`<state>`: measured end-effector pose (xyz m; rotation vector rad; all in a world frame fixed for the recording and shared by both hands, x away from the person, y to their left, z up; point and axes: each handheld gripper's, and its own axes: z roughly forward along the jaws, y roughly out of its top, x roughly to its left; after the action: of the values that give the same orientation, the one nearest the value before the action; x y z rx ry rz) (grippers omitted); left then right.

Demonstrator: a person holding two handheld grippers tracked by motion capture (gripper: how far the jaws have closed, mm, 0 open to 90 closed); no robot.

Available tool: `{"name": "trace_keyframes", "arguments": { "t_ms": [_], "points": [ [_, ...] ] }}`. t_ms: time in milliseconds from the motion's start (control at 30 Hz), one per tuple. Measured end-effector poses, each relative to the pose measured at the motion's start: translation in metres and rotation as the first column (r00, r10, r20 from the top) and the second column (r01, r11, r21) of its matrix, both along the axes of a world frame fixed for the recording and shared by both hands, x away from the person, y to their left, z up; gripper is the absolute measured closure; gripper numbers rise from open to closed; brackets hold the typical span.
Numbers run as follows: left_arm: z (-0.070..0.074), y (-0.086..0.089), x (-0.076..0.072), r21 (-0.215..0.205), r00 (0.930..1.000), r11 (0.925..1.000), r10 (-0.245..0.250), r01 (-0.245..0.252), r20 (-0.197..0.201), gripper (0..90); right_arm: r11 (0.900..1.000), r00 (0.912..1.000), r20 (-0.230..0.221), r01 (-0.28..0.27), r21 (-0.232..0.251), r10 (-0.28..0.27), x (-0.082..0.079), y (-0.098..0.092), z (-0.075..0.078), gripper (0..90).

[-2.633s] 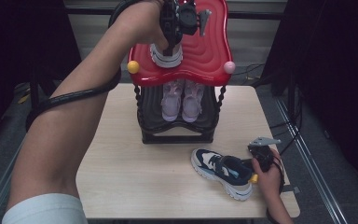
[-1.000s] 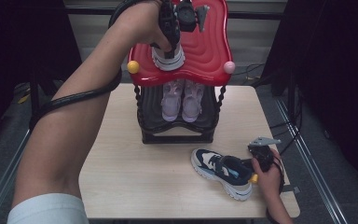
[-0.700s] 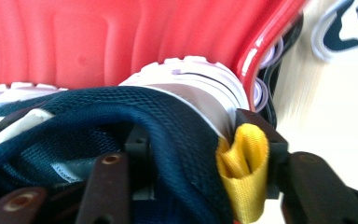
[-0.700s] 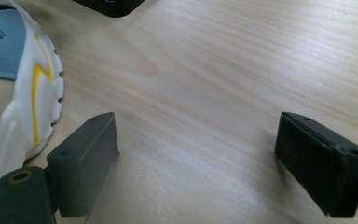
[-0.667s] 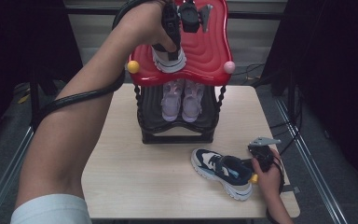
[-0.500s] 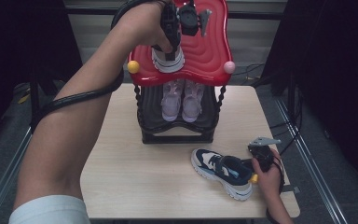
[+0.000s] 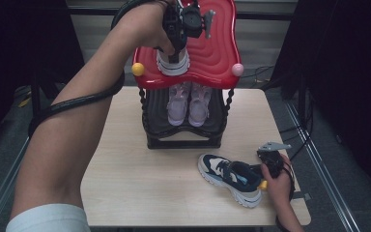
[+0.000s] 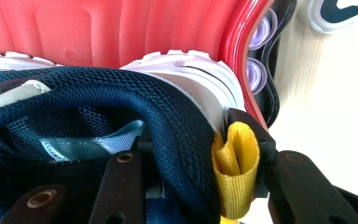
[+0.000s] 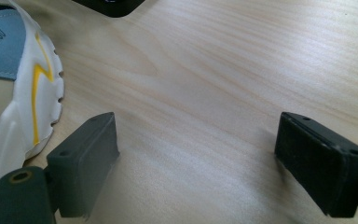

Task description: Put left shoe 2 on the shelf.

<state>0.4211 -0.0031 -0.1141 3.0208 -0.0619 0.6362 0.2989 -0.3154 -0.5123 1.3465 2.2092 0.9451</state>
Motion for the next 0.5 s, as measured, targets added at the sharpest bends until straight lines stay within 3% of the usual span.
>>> {"name": "trace_keyframes", "arguments": {
  "t_ms": [500],
  "points": [
    [-0.0002,0.0029,0.0004,-0.023,0.9997,0.9995,0.023,-0.023,0.001,57.7,1.000,1.0000,0.000,0.000,0.000,0.000,0.0000,0.0000,0.0000,12.6]
  ]
}}
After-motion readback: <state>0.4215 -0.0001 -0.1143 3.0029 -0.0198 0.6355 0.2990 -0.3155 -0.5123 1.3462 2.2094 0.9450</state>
